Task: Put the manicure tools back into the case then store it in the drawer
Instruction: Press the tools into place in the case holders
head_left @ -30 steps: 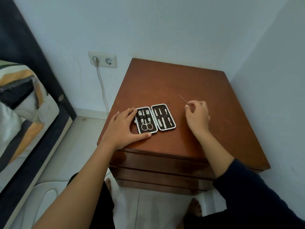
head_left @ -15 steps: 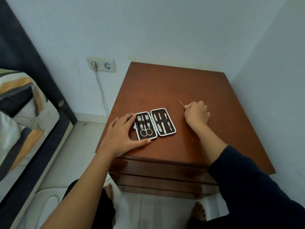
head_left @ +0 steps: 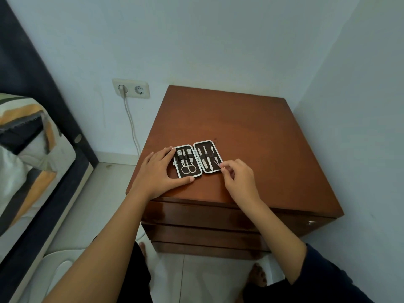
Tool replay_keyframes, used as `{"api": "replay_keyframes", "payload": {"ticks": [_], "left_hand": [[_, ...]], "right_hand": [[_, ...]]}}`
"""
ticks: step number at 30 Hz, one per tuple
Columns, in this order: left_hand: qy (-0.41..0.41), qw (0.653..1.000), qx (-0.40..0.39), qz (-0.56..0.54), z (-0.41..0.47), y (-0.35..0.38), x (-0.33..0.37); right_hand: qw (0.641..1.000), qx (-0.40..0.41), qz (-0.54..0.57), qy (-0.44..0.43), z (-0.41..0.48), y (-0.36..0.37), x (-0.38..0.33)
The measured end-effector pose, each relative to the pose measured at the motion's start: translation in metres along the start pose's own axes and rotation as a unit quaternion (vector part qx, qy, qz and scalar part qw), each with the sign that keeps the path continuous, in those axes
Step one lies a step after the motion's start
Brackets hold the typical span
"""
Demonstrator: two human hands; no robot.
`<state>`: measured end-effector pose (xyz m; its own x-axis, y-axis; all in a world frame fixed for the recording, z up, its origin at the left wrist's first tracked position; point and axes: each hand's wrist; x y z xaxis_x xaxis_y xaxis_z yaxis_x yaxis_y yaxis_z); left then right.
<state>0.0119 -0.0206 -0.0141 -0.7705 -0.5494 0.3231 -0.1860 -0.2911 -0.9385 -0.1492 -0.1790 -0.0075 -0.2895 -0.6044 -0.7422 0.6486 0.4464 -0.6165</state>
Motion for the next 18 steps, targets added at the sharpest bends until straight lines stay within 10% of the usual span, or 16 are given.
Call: {"api": "replay_keyframes", "payload": {"ticks": [18], "left_hand": [[0.004,1.000,0.007,-0.003,0.001,0.003,-0.002]], "right_hand": [[0.977,-0.074,-0.198,-0.041,0.003,0.001,-0.026]]}}
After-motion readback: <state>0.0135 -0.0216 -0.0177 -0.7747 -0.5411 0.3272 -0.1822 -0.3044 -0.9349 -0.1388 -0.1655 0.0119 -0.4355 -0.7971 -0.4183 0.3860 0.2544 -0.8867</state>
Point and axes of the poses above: each hand's wrist, its own z-axis towards the middle knuckle, its own y-axis out of the palm, x = y × z, and after that the axes turned 7 degrees about z, right-handed
